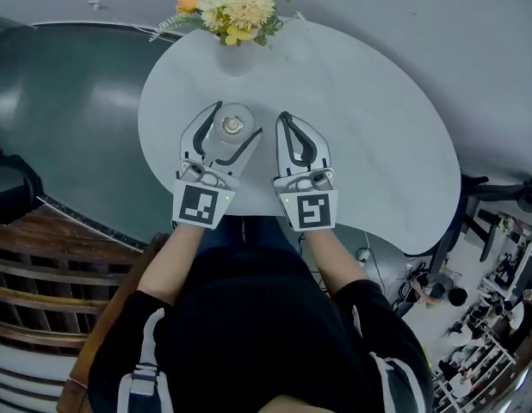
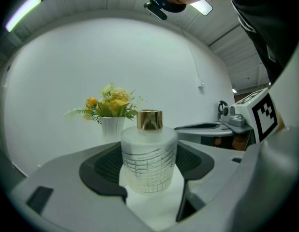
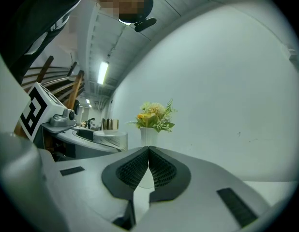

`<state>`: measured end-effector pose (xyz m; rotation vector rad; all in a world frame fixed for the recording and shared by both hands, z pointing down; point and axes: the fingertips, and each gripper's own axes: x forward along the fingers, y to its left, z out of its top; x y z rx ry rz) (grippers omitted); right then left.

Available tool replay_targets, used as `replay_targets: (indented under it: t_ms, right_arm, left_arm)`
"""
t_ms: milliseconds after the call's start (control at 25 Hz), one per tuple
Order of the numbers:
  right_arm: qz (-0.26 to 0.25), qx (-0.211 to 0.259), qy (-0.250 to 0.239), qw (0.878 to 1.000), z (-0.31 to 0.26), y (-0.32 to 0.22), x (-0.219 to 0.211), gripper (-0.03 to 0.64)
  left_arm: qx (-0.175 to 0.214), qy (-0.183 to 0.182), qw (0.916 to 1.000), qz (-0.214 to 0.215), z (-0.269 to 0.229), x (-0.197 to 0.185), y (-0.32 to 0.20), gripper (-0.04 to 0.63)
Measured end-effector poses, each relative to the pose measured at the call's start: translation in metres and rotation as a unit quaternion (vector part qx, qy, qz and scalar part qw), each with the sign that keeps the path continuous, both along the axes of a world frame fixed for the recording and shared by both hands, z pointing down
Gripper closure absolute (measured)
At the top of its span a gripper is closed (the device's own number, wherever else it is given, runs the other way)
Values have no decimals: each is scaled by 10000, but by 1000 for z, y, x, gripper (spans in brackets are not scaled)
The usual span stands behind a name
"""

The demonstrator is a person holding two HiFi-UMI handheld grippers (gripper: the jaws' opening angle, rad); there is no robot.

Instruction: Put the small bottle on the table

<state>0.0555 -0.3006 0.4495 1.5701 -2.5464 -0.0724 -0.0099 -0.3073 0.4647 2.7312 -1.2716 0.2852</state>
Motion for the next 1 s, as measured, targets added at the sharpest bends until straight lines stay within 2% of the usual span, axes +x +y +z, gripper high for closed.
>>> replay_targets:
  t_ms: [520,680,1000]
  right_arm:
    - [35,-434,70,9990,49,-18,-1,595]
    - [73,-628,80,9980,64,-23,-1,595]
    - [122,-851,94,9963,83,-34,0,595]
  left_arm:
    - [-392,-71,9992,-15,56,5,-21,265]
    - [-194,-217,9995,98,66,8,-33,265]
    - [-389,-377,9985,125,93,11,-45,265]
